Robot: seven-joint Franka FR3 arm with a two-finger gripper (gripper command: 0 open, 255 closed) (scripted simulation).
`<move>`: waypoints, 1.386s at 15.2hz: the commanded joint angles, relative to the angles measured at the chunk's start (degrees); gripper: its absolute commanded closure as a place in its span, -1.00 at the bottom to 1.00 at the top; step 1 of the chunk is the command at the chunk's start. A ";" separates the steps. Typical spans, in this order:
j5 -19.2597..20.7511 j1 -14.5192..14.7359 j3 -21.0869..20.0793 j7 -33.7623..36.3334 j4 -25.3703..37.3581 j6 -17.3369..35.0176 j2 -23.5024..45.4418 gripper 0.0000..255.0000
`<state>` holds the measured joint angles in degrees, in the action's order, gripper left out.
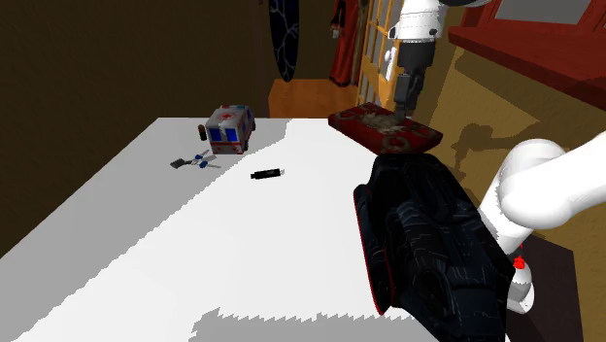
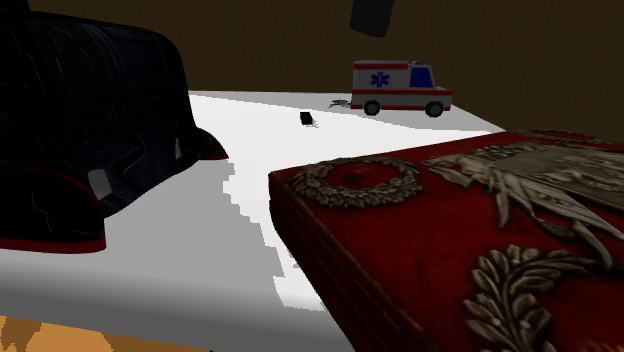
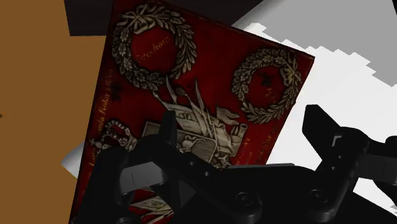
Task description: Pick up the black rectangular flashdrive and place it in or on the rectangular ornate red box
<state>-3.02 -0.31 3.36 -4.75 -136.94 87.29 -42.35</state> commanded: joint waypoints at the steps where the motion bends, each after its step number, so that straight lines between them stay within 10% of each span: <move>1: 0.00 0.00 0.00 0.00 0.00 0.00 0.00 -1.00; 21: -3.80 4.69 -22.59 31.21 18.25 16.66 29.34 -1.00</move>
<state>-7.40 4.29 -18.29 24.77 -120.00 103.05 -15.04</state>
